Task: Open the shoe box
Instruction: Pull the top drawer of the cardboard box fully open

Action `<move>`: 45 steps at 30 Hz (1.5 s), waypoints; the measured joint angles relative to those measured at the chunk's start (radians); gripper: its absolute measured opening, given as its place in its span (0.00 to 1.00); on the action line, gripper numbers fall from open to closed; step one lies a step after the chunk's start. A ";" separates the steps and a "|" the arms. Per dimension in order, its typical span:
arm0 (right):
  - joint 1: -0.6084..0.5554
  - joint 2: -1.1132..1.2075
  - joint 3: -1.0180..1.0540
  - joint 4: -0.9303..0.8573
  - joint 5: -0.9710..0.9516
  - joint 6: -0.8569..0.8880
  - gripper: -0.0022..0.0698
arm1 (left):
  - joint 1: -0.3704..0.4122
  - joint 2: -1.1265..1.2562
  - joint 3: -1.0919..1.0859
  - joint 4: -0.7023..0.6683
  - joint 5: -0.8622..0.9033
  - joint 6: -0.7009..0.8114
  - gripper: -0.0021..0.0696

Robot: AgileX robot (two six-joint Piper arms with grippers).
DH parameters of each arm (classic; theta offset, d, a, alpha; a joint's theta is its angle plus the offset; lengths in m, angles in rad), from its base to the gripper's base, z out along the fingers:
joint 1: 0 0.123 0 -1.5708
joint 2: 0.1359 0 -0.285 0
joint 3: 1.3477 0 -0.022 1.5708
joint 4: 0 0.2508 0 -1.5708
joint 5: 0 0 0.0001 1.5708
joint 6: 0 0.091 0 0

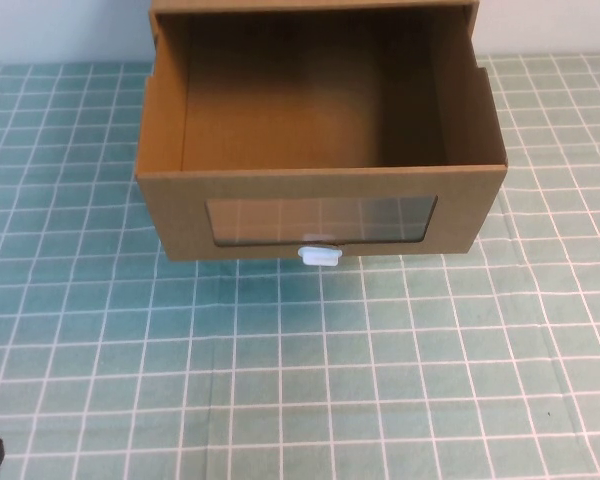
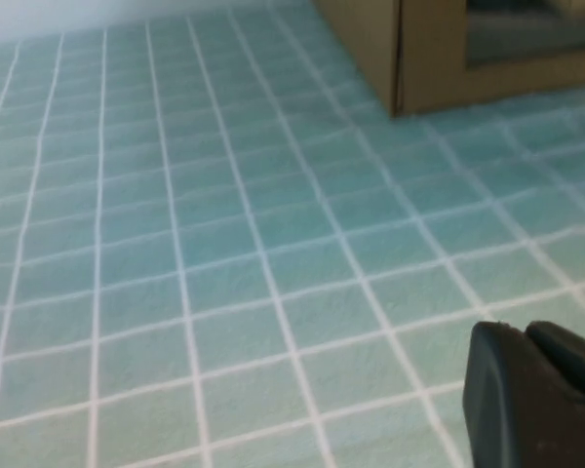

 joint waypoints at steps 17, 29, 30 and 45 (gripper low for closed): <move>0.000 0.000 0.000 0.000 0.000 0.000 0.01 | 0.000 -0.002 0.000 0.106 0.032 -0.037 0.02; -0.032 -0.013 0.000 0.009 -0.008 0.000 0.01 | 0.000 -0.002 0.000 0.106 0.032 -0.039 0.02; -0.059 -0.018 0.000 0.019 -0.012 0.000 0.01 | 0.000 -0.002 0.000 0.106 0.032 -0.039 0.02; -0.825 -0.196 0.205 0.770 -0.295 0.000 0.01 | 0.000 -0.002 0.000 0.108 0.034 -0.039 0.02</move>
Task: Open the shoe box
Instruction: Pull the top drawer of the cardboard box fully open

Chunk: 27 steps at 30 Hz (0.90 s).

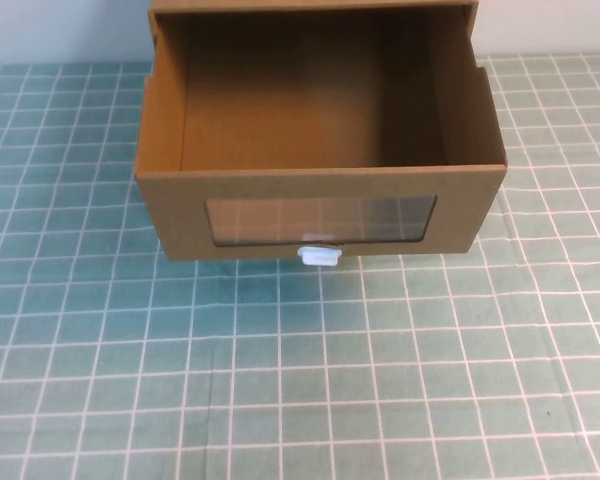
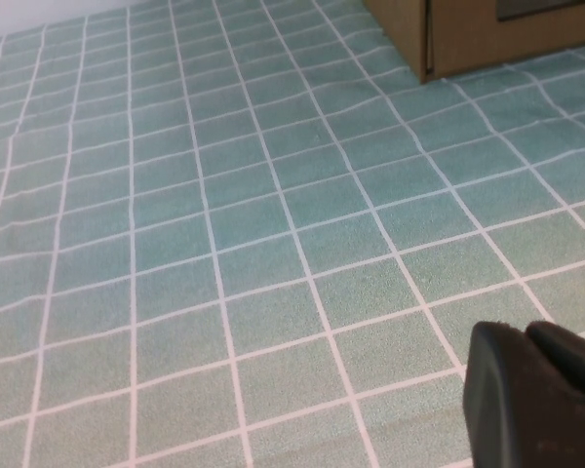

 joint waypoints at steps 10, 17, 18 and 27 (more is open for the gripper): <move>-0.096 -0.260 0.474 0.153 -0.202 0.000 0.01 | 0.000 0.000 0.000 0.000 0.000 0.000 0.02; -0.122 -0.436 0.711 0.039 -0.283 0.000 0.01 | 0.000 -0.002 0.000 0.000 0.000 0.000 0.02; -0.127 -0.436 0.737 0.038 -0.283 0.000 0.01 | 0.000 -0.002 0.000 0.000 0.000 0.000 0.02; -0.133 -0.436 0.890 0.038 -0.275 0.055 0.01 | 0.000 -0.002 0.000 0.000 0.002 0.000 0.02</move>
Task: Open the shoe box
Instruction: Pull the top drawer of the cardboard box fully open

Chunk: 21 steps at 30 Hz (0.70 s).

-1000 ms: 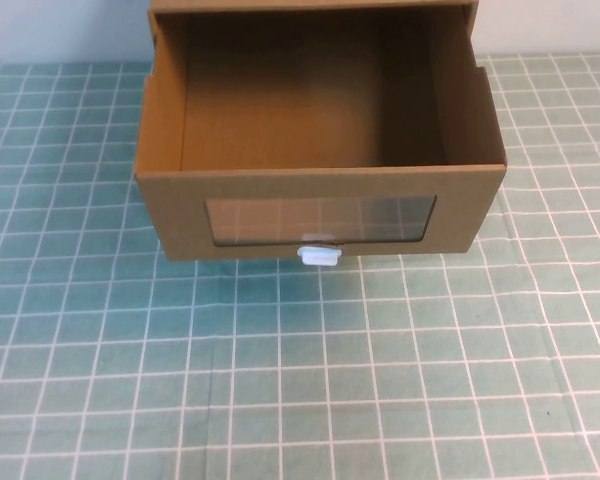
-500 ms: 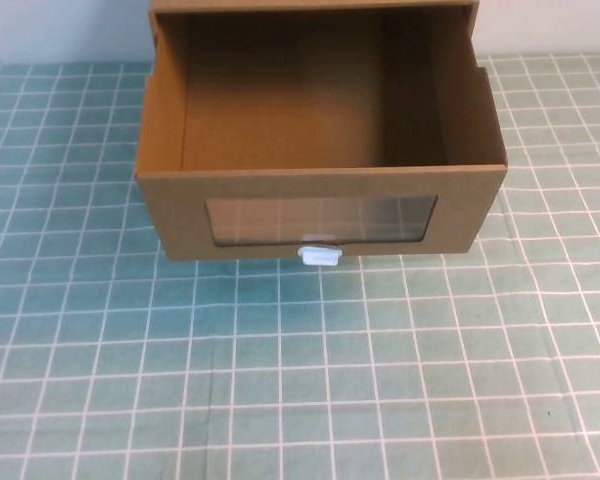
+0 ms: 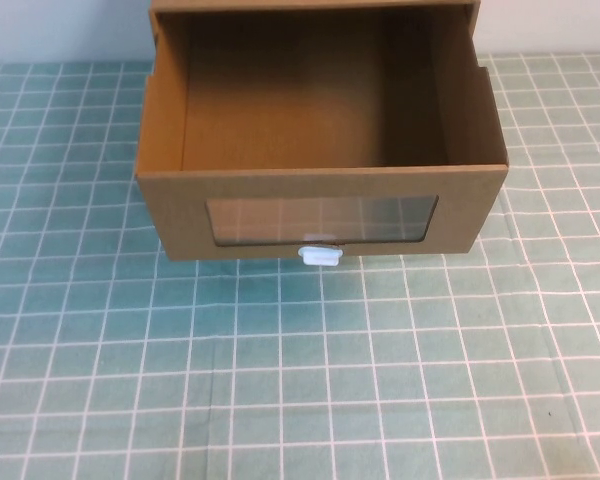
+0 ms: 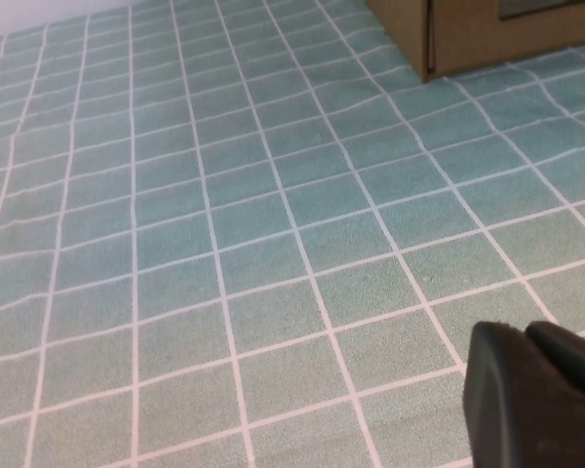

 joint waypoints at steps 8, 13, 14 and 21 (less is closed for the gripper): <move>0.000 0.000 0.002 -0.058 -0.007 0.146 0.01 | 0.000 0.000 0.000 0.000 0.000 0.000 0.02; 0.000 0.000 0.002 -0.058 0.001 0.157 0.01 | 0.000 0.000 0.000 0.000 0.000 0.000 0.02; 0.000 0.000 0.002 -0.058 0.001 0.157 0.01 | 0.000 0.000 0.000 0.000 0.000 0.000 0.02; 0.000 0.000 0.002 -0.052 0.001 0.157 0.01 | 0.000 0.000 0.000 0.002 0.000 0.000 0.02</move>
